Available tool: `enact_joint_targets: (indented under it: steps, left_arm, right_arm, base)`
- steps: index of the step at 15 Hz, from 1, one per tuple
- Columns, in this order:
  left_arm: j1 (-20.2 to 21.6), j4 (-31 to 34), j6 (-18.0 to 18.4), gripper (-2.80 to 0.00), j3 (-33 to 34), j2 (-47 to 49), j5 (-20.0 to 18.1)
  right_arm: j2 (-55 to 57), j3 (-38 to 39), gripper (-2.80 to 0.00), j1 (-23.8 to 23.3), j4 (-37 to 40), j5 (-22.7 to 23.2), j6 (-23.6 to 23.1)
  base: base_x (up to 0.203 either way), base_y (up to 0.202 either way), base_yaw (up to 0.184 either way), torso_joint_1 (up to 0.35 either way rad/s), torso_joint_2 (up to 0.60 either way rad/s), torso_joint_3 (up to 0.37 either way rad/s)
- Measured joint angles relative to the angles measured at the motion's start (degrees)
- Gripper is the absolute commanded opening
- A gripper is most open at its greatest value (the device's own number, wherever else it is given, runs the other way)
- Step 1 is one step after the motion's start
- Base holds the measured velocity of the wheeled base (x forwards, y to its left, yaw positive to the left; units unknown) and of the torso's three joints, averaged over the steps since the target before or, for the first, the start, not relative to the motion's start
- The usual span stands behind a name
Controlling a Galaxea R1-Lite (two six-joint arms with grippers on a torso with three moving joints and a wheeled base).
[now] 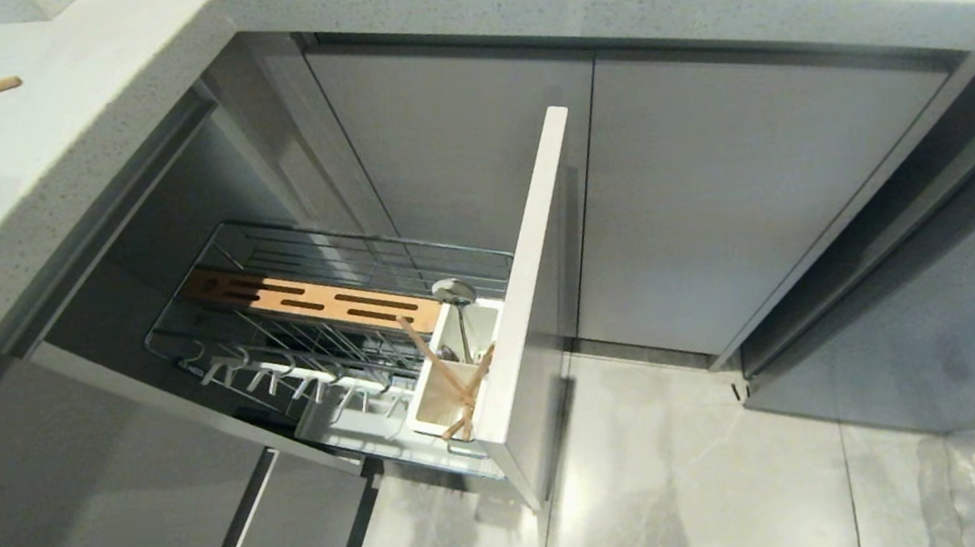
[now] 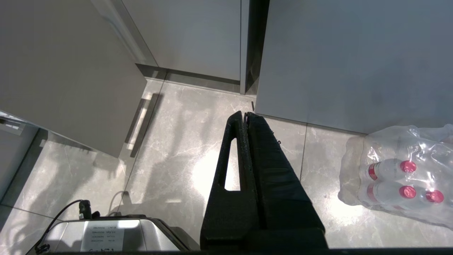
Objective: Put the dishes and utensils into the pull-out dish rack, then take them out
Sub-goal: Take the chopsticks out of the cupboard
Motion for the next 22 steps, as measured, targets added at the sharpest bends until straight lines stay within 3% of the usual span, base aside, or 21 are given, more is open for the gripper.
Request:
enact_joint_targets:
  steps: [4,7,10,14,15,19,22]
  left_arm:
    - [-0.74,0.41,-1.64,0.0,-1.65,-0.06,0.02]
    - [-2.22,0.63,-8.47,0.0,-5.37,0.21,0.0]
    - [-4.37,5.53,-20.27,0.0,-12.23,1.19,-0.07]
    - [-6.36,13.42,-45.65,0.0,-21.75,2.56,-0.55]
    - [-6.93,14.37,-53.19,-2.8,-23.66,2.87,-0.44]
    - [-9.92,21.1,-80.08,-2.8,-27.07,3.95,-0.3]
    - [-16.73,29.98,-93.26,-2.8,-28.46,5.18,-0.54]
  right_arm:
    - [0.02,0.0,-2.8,0.0,0.01,-0.01,0.0]
    - [0.0,0.0,-2.8,0.0,0.01,-0.01,0.0]
    - [0.0,0.0,-2.8,0.0,0.01,-0.01,0.0]
    - [0.02,0.0,-2.8,0.0,0.01,-0.01,0.0]
    - [0.01,0.0,-2.8,0.0,0.01,-0.01,-0.01]
    - [0.0,0.0,-2.8,0.0,0.01,-0.01,-0.02]
    - [0.0,0.0,-2.8,0.0,0.01,-0.01,0.0]
  base:
    - [0.0,0.0,0.0,0.0,0.0,0.0]
    - [0.0,0.0,0.0,0.0,0.0,0.0]
    - [0.0,0.0,0.0,0.0,0.0,0.0]
    - [0.0,0.0,0.0,0.0,0.0,0.0]
    - [0.0,0.0,0.0,0.0,0.0,0.0]
    - [0.0,0.0,0.0,0.0,0.0,0.0]
    - [0.0,0.0,0.0,0.0,0.0,0.0]
